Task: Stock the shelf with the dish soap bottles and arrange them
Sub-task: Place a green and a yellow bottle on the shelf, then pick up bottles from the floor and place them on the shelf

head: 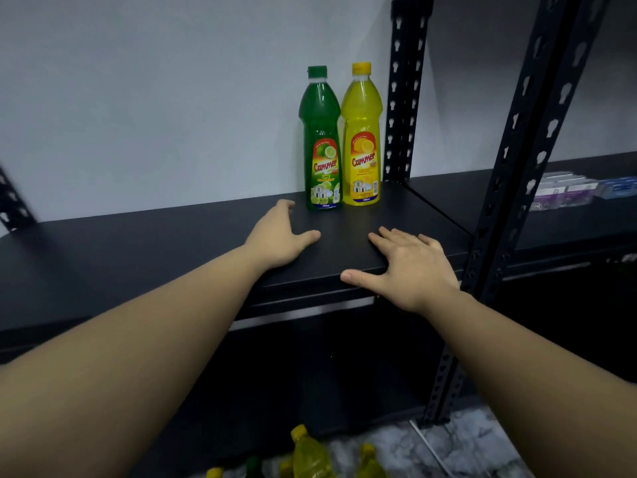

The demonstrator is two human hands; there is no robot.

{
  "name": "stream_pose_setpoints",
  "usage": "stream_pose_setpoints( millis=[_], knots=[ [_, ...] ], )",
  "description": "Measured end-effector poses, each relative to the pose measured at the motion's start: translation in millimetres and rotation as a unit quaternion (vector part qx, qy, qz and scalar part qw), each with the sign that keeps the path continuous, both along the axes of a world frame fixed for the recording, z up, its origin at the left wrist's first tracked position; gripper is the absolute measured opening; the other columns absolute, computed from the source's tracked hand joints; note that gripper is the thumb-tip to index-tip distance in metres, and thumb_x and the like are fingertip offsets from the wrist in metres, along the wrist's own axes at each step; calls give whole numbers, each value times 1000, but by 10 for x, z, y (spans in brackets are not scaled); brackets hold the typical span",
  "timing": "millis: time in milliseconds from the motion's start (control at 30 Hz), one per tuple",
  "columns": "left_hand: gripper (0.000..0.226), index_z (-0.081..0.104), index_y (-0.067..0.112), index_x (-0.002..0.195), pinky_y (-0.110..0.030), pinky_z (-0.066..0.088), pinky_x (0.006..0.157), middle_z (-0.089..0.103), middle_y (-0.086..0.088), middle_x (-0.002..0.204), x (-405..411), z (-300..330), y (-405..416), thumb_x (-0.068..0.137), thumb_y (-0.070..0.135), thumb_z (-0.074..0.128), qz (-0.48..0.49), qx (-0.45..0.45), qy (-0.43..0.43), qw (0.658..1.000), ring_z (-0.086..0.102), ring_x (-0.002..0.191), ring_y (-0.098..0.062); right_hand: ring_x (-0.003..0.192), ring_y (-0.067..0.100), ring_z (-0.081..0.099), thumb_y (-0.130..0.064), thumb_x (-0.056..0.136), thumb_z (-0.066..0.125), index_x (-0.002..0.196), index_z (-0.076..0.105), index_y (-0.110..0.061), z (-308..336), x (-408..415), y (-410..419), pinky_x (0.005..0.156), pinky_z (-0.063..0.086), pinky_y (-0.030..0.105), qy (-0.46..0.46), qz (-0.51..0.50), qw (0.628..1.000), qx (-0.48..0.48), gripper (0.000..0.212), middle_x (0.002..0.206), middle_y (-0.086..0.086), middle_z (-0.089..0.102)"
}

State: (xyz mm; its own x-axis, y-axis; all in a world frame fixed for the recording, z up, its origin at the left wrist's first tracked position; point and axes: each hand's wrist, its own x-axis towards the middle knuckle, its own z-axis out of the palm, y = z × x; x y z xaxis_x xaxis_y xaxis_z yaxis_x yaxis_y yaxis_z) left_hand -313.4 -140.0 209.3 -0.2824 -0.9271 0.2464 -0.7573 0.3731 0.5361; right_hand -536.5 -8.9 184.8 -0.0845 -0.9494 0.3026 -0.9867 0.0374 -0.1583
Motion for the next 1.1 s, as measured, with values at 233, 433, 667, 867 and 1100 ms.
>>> stream_pose_setpoints(
  millis=[233, 433, 667, 867, 1100],
  knots=[
    [76, 35, 23, 160, -45, 39, 118, 47, -3, 161, 597, -145, 1055, 98, 59, 60, -42, -53, -91, 994, 45, 146, -24, 155, 18, 21, -100, 75, 29, 157, 38, -30, -122, 271, 359, 126, 7, 51, -12, 2, 999, -39, 108, 166, -4, 33],
    [70, 33, 24, 163, -49, 5, 129, 28, -2, 171, 810, -364, 1678, 103, 51, 55, -55, -120, -129, 983, 15, 161, -21, 153, 15, 28, -78, 88, 50, 151, 50, -26, -322, 679, 782, 125, 17, 47, -40, 37, 991, -122, 82, 161, -4, 41],
    [68, 36, 23, 162, -52, 19, 129, 35, -2, 168, 980, -814, 2154, 102, 50, 57, -22, -97, -73, 992, 26, 156, -23, 147, 16, 36, -68, 90, 57, 151, 51, -24, -886, 1060, 1125, 118, 27, 44, -91, 64, 990, -85, 75, 157, -4, 47],
    [83, 26, 22, 164, -49, 35, 122, 37, -4, 165, 1159, -1586, 2322, 98, 62, 58, 67, 26, -23, 997, 32, 152, -27, 152, 22, 27, -80, 90, 44, 164, 16, -30, -1553, 1356, 1240, 120, 28, 47, -144, 38, 987, 52, 94, 167, 2, 30],
    [88, 19, 22, 166, -45, 37, 118, 37, -11, 160, 1318, -2809, 2584, 98, 67, 52, 196, 165, -25, 966, 34, 147, -31, 155, 33, 19, -100, 72, 17, 158, -18, -48, -2705, 1621, 1389, 120, 29, 52, -183, -28, 961, 208, 106, 173, 5, 9]
  ],
)
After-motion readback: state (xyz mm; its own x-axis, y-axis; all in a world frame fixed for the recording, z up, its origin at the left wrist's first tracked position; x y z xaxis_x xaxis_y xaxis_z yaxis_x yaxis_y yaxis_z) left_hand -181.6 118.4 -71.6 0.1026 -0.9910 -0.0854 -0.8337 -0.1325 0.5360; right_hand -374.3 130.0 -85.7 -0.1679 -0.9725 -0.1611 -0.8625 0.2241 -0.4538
